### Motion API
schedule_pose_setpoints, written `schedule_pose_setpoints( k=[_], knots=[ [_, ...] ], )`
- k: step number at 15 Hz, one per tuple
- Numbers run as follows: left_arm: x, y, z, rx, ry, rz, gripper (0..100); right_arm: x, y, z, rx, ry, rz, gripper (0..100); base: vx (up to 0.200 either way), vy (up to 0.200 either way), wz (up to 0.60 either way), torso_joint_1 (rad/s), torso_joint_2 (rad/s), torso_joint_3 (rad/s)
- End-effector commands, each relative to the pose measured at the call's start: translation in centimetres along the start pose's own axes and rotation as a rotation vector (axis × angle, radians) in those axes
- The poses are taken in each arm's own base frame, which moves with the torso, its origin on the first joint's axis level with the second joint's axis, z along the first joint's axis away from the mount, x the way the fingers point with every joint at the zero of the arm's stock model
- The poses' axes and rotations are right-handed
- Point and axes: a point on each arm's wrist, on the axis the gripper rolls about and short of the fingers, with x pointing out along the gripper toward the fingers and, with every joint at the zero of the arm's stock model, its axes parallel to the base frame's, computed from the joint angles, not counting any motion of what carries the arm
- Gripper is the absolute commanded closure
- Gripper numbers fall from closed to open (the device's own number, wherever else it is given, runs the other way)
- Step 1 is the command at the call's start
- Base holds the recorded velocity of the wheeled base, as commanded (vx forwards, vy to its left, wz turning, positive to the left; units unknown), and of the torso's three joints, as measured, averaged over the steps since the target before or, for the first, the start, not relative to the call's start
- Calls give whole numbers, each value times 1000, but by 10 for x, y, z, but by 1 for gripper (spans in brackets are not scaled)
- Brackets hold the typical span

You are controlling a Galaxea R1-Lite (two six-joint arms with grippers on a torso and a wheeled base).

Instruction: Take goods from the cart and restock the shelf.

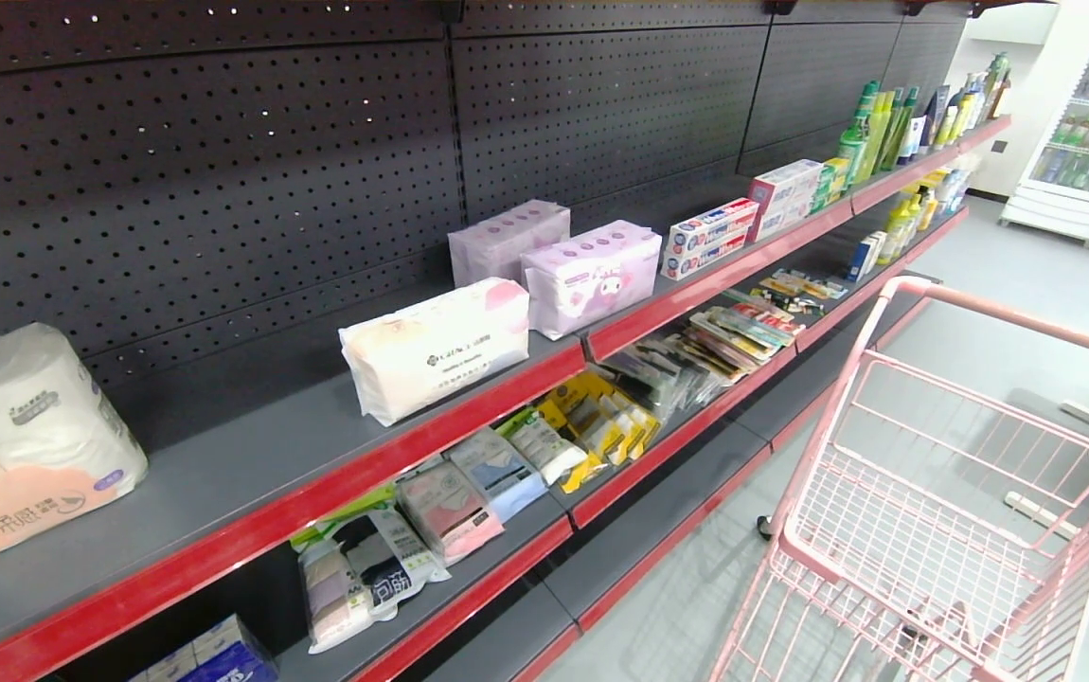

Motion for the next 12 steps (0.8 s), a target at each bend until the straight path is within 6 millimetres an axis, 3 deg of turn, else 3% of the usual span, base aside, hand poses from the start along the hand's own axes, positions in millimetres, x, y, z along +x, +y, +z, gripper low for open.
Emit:
schedule_pose_setpoints(
  k=[1,12],
  knots=[
    [0,0,0,0,1,1,0,2,0,-2,1,16,6,100,0,0,0,0,0,0],
    [0,0,0,1,1,1,0,8,2,-9,-17,54,22,100,0,0,0,0,0,0]
  ],
)
